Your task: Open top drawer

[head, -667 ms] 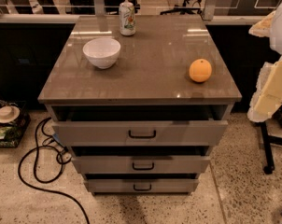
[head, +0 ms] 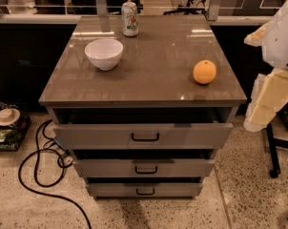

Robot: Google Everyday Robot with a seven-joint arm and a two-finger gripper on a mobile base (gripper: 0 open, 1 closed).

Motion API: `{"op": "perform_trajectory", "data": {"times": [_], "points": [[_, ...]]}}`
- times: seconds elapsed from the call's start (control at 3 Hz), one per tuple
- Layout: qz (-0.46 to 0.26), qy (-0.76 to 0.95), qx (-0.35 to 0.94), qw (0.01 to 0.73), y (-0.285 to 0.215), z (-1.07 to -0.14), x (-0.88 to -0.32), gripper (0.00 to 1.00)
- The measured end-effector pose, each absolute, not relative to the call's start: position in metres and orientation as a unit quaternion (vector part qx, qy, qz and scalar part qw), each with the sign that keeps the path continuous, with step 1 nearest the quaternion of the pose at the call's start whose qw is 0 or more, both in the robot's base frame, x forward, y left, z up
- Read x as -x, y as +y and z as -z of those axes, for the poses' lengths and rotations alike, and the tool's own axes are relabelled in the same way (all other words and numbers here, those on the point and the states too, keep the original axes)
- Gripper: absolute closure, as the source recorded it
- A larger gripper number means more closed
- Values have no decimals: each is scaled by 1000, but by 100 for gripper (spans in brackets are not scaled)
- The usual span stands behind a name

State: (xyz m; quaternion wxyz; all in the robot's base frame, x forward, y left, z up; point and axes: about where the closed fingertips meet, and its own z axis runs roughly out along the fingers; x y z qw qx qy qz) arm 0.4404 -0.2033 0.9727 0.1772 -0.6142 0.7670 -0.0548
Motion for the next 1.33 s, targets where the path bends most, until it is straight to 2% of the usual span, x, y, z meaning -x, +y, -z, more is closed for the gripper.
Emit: {"op": "perform_trajectory", "data": {"times": [0.67,1.33], "points": [[60,734,654,171,-158,-893,-447,0],[33,721,678,137,-111,-812,-450,0]]}}
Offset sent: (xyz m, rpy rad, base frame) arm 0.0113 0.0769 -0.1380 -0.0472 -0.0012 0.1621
